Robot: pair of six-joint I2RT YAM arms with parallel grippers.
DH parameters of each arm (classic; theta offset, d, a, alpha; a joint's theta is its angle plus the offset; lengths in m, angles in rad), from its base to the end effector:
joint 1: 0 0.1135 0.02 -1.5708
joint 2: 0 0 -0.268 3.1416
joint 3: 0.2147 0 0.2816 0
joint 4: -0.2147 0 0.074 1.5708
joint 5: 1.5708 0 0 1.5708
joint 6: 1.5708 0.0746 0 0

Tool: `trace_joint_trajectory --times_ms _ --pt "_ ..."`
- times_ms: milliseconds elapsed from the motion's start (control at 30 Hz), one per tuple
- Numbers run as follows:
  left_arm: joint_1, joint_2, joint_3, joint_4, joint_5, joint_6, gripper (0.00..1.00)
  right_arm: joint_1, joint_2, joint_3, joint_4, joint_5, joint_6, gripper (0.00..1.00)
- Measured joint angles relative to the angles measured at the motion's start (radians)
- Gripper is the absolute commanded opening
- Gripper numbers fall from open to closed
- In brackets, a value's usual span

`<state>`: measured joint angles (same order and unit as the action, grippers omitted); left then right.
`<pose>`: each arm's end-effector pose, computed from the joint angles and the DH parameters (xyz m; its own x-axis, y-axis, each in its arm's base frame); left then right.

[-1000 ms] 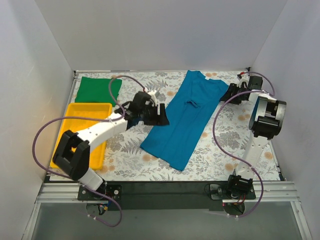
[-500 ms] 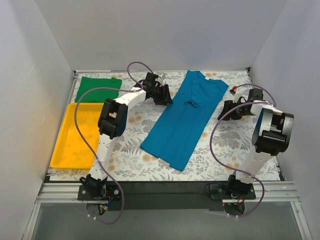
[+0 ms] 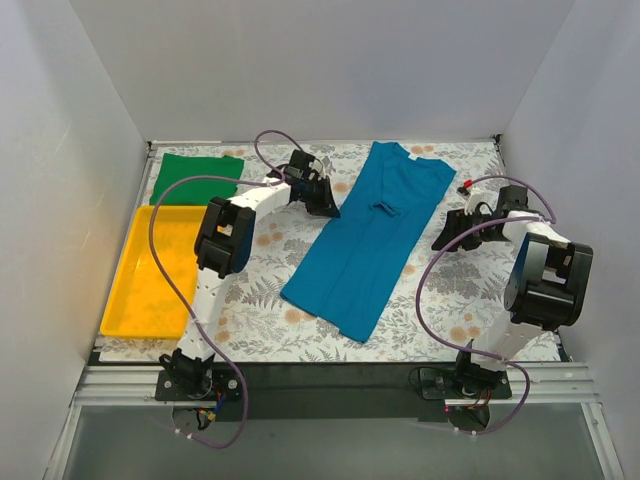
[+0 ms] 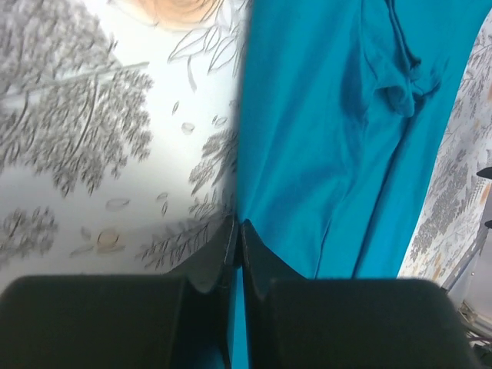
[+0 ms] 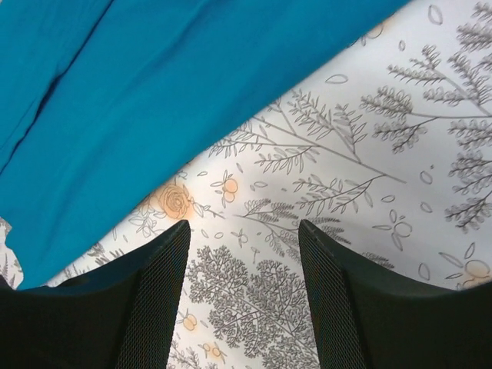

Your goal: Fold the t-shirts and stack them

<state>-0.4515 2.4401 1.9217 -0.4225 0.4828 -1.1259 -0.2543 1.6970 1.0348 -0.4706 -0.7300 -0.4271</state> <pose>0.5031 -0.2825 0.0891 -0.8839 -0.4599 0.0851 -0.3841 0.6099 -0.6932 0.3634 -0.0431 0.1402 -0.7620 -0.1209 -0.6362 -0.4416 0.8156 0.3740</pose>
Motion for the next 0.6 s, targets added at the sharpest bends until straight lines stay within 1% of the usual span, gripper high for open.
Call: trace_joint_trajectory --times_ms 67,100,267,300,333,400,433,467,600 --pt "0.007 -0.042 -0.072 0.022 -0.001 -0.011 0.0 0.0 -0.018 -0.021 -0.007 0.0 -0.003 0.66" --pt "0.013 -0.074 -0.132 0.043 -0.001 -0.018 0.0 0.0 -0.024 -0.028 -0.01 0.0 -0.004 0.66" --pt "0.077 -0.284 -0.457 0.094 -0.026 -0.046 0.0 0.0 -0.061 -0.039 -0.02 -0.001 -0.013 0.66" --pt "0.104 -0.35 -0.544 0.083 -0.053 -0.052 0.0 0.0 -0.069 -0.039 -0.024 -0.004 -0.016 0.66" --pt "0.12 -0.38 -0.588 0.104 -0.068 -0.059 0.0 0.007 -0.069 -0.038 -0.026 -0.006 -0.018 0.66" --pt "0.151 -0.473 -0.727 0.147 -0.09 -0.08 0.01 0.027 -0.069 -0.038 -0.033 -0.002 -0.021 0.66" --pt "0.167 -0.521 -0.789 0.148 -0.102 -0.089 0.09 0.047 -0.069 -0.036 -0.037 0.0 -0.021 0.66" --pt "0.18 -0.565 -0.84 0.145 -0.112 -0.095 0.25 0.074 -0.069 -0.033 -0.038 0.003 -0.021 0.66" --pt "0.235 -0.707 -0.969 0.156 -0.142 -0.127 0.49 0.201 -0.029 0.038 -0.051 0.018 0.0 0.66"
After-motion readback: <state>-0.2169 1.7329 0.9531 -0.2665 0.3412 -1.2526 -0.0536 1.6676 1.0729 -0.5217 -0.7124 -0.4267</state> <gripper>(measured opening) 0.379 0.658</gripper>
